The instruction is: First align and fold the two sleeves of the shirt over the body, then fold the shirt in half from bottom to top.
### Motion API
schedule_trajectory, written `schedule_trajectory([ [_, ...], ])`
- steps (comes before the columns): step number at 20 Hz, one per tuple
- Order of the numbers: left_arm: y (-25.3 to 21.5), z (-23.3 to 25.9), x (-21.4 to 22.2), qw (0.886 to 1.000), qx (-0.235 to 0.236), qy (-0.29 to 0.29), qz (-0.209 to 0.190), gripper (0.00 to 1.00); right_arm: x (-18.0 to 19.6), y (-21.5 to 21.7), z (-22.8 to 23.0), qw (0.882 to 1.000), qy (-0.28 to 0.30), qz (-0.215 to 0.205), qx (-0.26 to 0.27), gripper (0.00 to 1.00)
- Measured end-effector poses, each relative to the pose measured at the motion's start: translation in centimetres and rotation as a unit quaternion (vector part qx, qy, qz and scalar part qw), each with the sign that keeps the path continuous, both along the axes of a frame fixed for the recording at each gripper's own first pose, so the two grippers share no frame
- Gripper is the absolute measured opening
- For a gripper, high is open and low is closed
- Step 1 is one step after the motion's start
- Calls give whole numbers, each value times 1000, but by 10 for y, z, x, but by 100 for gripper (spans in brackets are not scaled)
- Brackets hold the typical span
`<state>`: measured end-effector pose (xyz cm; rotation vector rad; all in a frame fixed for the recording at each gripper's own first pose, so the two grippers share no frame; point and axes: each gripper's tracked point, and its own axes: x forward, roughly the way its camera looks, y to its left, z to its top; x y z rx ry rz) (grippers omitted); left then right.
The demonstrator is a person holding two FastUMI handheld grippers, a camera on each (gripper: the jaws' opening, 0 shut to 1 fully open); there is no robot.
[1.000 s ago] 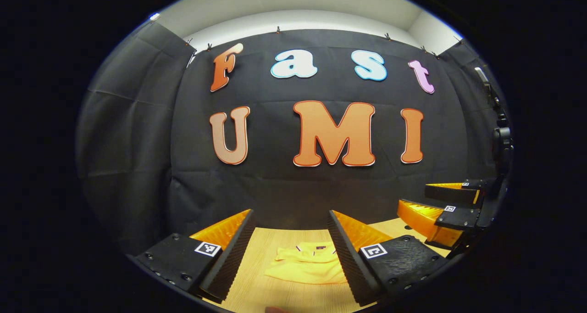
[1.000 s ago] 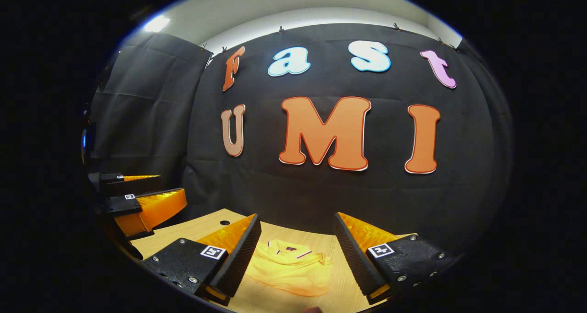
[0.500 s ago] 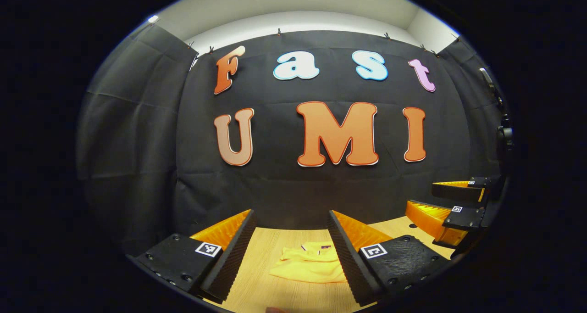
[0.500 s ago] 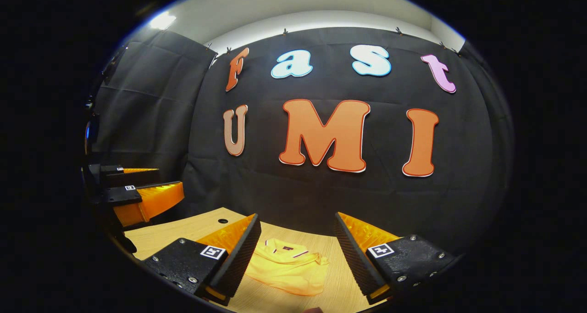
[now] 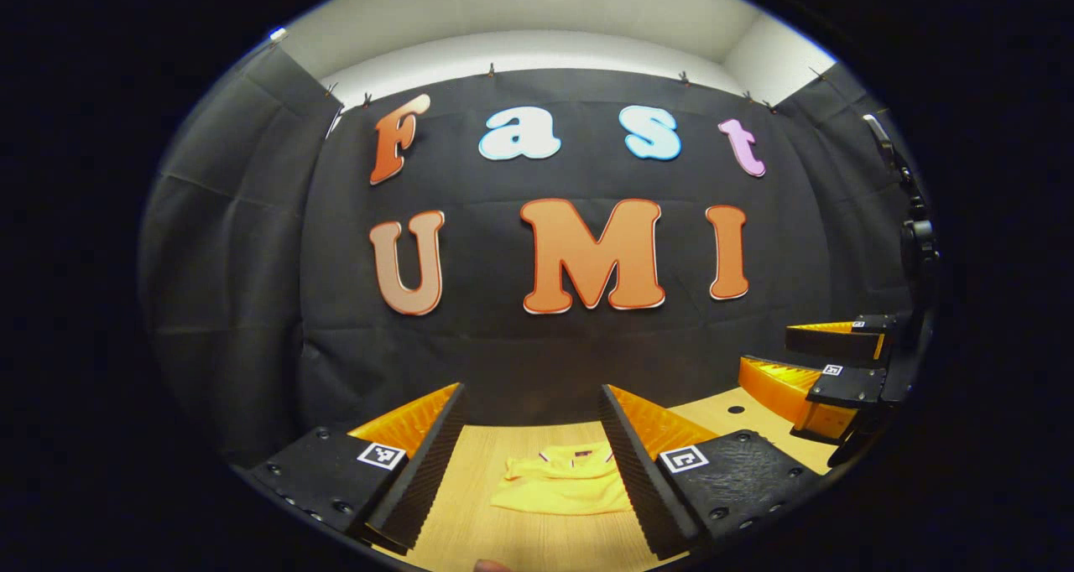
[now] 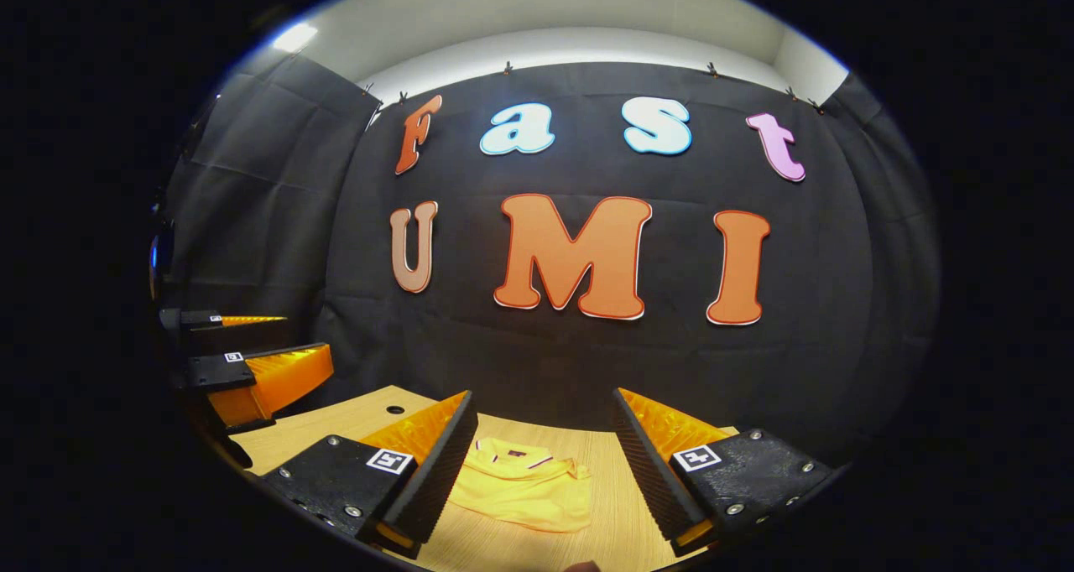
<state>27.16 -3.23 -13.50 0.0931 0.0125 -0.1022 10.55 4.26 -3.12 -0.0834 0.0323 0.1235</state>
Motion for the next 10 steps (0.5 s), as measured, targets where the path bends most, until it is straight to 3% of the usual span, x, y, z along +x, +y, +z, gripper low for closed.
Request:
schedule_trajectory([
  [3, 2, -9, -1, 1000, 0, 6, -19, 91, -8, -7, 2, 999, -6, -25, -26, 97],
  [5, -1, -14, -1, 999, 1, 8, -35, 100, -16, -12, 10, 998, -13, -41, -35, 97],
  [10, -19, -36, -7, 998, -6, 38, -59, 100, -43, -27, 12, 998, 0, -54, -24, 98],
])
